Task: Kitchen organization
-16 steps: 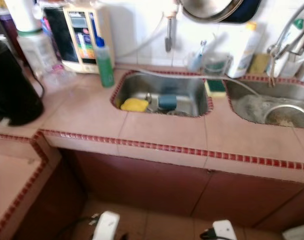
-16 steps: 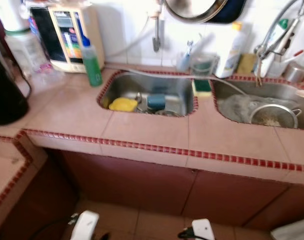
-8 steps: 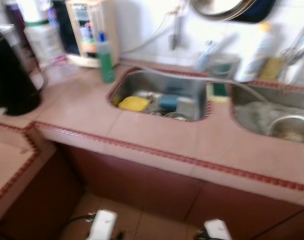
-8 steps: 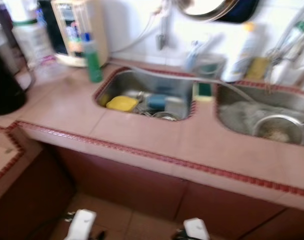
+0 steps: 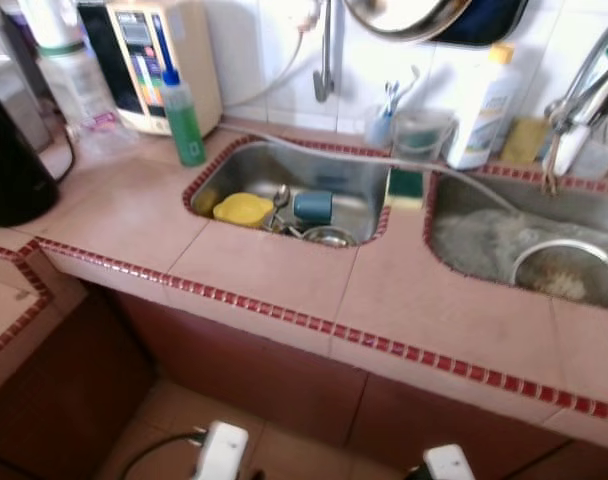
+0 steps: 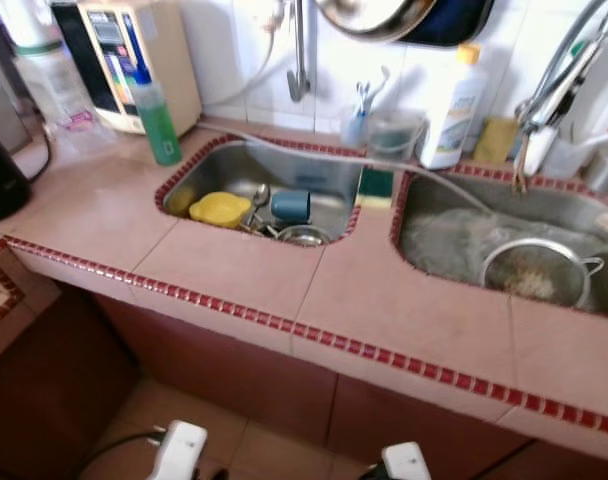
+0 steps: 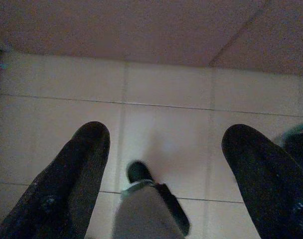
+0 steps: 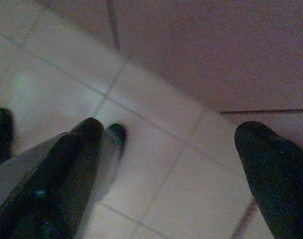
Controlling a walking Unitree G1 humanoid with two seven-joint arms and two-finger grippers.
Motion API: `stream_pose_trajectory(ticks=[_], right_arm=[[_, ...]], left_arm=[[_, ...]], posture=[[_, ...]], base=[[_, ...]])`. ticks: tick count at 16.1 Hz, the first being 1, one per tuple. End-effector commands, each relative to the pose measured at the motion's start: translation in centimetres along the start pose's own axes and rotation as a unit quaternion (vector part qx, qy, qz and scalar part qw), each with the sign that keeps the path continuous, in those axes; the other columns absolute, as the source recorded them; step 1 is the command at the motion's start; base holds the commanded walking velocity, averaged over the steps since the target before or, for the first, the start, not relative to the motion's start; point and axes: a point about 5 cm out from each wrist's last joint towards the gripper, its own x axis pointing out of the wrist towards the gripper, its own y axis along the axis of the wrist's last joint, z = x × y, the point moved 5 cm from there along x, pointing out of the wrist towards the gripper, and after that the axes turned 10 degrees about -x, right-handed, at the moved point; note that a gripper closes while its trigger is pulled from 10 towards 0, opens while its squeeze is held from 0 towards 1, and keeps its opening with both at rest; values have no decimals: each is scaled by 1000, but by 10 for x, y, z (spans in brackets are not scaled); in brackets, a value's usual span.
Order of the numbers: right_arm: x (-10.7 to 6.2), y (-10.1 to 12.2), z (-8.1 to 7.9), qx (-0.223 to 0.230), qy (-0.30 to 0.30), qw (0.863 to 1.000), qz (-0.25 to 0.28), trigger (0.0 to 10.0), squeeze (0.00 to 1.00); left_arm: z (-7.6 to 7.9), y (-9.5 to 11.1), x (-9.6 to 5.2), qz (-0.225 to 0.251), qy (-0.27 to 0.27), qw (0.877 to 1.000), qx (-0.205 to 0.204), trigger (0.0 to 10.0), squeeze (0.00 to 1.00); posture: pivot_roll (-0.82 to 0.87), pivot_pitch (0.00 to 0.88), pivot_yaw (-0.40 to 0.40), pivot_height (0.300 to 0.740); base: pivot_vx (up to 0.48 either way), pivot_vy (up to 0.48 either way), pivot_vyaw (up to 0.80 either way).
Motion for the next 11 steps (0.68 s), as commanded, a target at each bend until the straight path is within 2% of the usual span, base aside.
stream_pose_trajectory(ticks=[1,6,11], right_arm=[[0,0,-13,-1,15,1000,-2,10000,0],[1,1,-16,-3,20,1000,-4,10000,0],[1,1,-18,-2,23,1000,-5,10000,0]], left_arm=[[-16,-9,-3,-19,23,999,18,10000,0],[-16,-15,-5,-28,25,999,33,10000,0],[-19,-21,-6,-39,32,998,35,10000,0]], posture=[[-101,0,4,740],[-88,0,2,740],[-87,0,4,740]], base=[[0,0,0],[0,0,0],[-260,0,0]])
